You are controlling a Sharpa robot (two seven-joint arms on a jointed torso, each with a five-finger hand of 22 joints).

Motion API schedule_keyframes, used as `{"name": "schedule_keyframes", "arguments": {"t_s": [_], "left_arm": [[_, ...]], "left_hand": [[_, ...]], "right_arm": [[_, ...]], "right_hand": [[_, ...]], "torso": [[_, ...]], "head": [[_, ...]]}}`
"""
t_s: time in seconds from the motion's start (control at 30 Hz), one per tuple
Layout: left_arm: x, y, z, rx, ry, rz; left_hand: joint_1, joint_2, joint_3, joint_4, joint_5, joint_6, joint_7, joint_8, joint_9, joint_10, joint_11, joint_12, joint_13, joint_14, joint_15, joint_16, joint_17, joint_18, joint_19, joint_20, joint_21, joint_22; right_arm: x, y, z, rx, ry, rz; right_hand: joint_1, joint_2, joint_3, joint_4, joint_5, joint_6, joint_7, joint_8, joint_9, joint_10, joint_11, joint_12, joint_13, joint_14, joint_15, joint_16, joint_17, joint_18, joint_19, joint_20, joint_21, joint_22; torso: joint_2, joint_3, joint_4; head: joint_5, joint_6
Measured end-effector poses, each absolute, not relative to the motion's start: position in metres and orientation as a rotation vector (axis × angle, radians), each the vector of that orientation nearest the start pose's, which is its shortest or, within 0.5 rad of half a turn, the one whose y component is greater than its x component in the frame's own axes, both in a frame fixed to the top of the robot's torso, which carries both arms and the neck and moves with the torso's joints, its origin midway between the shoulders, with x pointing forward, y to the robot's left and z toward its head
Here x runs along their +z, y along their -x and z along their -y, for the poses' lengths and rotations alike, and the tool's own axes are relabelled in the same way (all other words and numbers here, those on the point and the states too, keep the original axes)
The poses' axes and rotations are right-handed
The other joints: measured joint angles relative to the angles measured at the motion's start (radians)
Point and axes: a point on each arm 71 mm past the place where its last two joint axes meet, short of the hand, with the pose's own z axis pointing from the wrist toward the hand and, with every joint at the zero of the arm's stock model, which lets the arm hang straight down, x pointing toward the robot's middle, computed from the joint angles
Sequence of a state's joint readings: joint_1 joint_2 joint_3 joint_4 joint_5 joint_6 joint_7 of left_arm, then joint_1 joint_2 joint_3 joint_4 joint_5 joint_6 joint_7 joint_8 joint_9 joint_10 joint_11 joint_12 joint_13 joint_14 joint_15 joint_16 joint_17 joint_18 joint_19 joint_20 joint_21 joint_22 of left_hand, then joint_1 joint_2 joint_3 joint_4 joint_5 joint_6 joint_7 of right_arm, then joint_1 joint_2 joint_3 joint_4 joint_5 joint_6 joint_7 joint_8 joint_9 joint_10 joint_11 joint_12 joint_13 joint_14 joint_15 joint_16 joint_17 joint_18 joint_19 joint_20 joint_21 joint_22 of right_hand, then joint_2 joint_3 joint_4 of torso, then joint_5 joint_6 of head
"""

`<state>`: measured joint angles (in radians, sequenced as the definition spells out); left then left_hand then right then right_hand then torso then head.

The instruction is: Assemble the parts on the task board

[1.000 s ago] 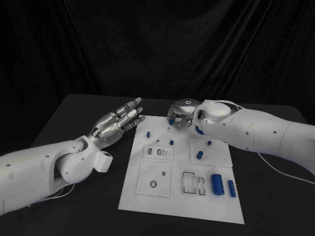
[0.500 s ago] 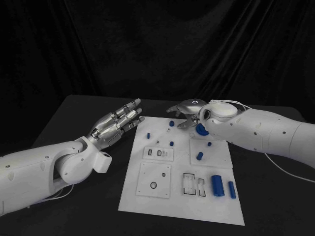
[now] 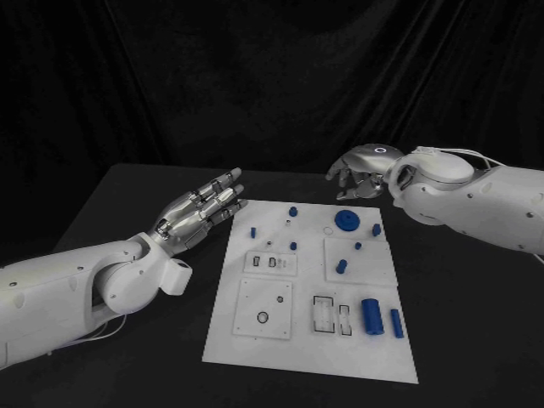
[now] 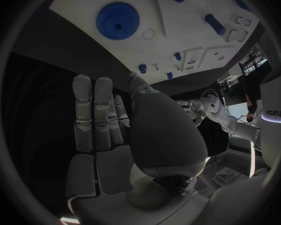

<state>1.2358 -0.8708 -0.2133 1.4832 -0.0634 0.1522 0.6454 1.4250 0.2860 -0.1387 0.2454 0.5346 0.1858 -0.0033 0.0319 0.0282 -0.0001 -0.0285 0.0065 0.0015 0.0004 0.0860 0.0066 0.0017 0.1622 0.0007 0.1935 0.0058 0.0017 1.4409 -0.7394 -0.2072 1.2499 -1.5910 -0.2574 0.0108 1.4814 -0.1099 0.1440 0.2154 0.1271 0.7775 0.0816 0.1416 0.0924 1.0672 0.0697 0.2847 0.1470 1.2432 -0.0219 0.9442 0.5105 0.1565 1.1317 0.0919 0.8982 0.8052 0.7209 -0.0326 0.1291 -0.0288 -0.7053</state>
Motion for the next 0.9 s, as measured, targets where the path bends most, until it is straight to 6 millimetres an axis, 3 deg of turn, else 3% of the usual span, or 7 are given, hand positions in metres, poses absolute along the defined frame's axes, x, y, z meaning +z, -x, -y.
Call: {"name": "schedule_keyframes", "arguments": {"t_s": [0.1,0.17,0.2,0.27,0.33,0.53,0.9], "left_arm": [[-0.205,-0.464,-0.215,-1.982,0.864,-1.522],[-0.205,-0.465,-0.215,-1.982,0.864,-1.523],[-0.205,-0.465,-0.215,-1.982,0.864,-1.524],[-0.205,-0.465,-0.214,-1.984,0.864,-1.526],[-0.205,-0.465,-0.214,-1.987,0.863,-1.529],[-0.206,-0.465,-0.213,-1.991,0.864,-1.533],[-0.206,-0.465,-0.214,-1.994,0.865,-1.537]], "left_hand": [[0.0,0.0,0.0,0.0,0.0,0.0,0.0,0.0,0.0,0.0,0.0,0.0,0.0,0.0,0.0,0.0,0.0,0.0,0.0,0.0,0.0,0.0],[0.0,0.0,0.0,0.0,0.0,0.0,0.0,0.0,0.0,0.0,0.0,0.0,0.0,0.0,0.0,0.0,0.0,0.0,0.0,0.0,0.0,0.0],[0.0,0.0,0.0,0.0,0.0,0.0,0.0,0.0,0.0,0.0,0.0,0.0,0.0,0.0,0.0,0.0,0.0,0.0,0.0,0.0,0.0,0.0],[0.002,0.002,0.0,0.0,0.0,0.0,0.0,0.0,0.0,0.0,0.0,0.0,0.0,0.0,0.0,0.0,-0.001,0.0,0.0,0.0,0.0,0.0],[0.004,0.004,0.003,-0.003,0.0,0.0,0.0,0.0,0.0,0.0,0.0,0.0,0.0,0.0,0.0,0.0,-0.001,0.0,0.0,0.0,0.0,0.0],[0.004,0.004,0.006,0.0,0.004,0.0,0.0,0.0,0.0,0.0,0.0,0.0,0.0,0.0,0.0,0.0,-0.001,0.0,0.0,0.0,0.0,0.0],[0.004,0.004,0.008,-0.003,0.004,0.0,0.0,0.0,0.0,0.0,0.0,0.0,-0.001,0.0,0.0,0.0,-0.001,0.0,0.0,0.0,0.0,0.0]], "right_arm": [[-0.132,-0.545,0.236,0.395,0.434,-1.58],[-0.134,-0.543,0.241,0.392,0.422,-1.587],[-0.137,-0.542,0.244,0.39,0.413,-1.594],[-0.144,-0.54,0.248,0.385,0.399,-1.611],[-0.153,-0.538,0.253,0.377,0.384,-1.633],[-0.174,-0.538,0.26,0.35,0.348,-1.681],[-0.197,-0.538,0.255,0.33,0.325,-1.722]], "right_hand": [[-0.025,0.019,-0.024,-0.024,0.0,0.04,0.013,-0.004,0.002,-0.042,-0.041,0.37,0.289,-0.009,-0.017,-0.021,-0.006,0.009,-0.016,-0.016,-0.051,-0.019],[-0.04,0.032,-0.029,-0.021,0.0,0.053,0.008,-0.013,0.002,-0.053,-0.052,0.673,0.563,0.055,-0.02,0.11,0.185,0.008,0.022,-0.021,-0.007,0.049],[-0.057,0.031,-0.035,-0.015,0.0,0.06,0.008,-0.013,0.004,0.06,-0.061,0.841,0.773,0.102,-0.021,0.209,0.347,0.006,0.051,-0.022,0.039,0.1],[-0.099,0.032,-0.051,0.001,0.0,0.077,0.004,-0.013,0.008,0.268,-0.065,1.103,1.085,0.194,-0.024,0.407,0.658,-0.027,0.123,-0.031,0.168,0.236],[-0.139,0.026,-0.064,0.022,0.0,0.082,0.006,-0.02,0.011,0.377,-0.069,1.248,1.147,0.216,-0.029,0.539,0.773,-0.049,0.178,-0.035,0.28,0.357],[-0.157,0.014,-0.061,0.039,0.0,0.066,-0.002,-0.042,0.004,0.394,-0.07,1.283,1.161,0.219,-0.033,0.598,0.798,-0.056,0.22,-0.04,0.374,0.46],[-0.157,0.014,-0.058,0.035,0.0,0.051,0.004,-0.052,-0.002,0.394,-0.07,1.283,1.161,0.223,-0.036,0.598,0.797,-0.056,0.226,-0.04,0.382,0.478]], "torso": [[-0.002,-0.0006,-0.0042],[-0.003,-0.0012,-0.0073],[-0.004,-0.0012,-0.0083],[-0.005,-0.0018,-0.0106],[-0.005,-0.0019,-0.0123],[-0.006,-0.0025,-0.0129],[-0.006,-0.0012,-0.0113]], "head": [[0.003,-0.001],[0.006,-0.003],[0.007,-0.004],[0.01,-0.005],[0.01,-0.006],[0.01,-0.008],[0.012,-0.011]]}}
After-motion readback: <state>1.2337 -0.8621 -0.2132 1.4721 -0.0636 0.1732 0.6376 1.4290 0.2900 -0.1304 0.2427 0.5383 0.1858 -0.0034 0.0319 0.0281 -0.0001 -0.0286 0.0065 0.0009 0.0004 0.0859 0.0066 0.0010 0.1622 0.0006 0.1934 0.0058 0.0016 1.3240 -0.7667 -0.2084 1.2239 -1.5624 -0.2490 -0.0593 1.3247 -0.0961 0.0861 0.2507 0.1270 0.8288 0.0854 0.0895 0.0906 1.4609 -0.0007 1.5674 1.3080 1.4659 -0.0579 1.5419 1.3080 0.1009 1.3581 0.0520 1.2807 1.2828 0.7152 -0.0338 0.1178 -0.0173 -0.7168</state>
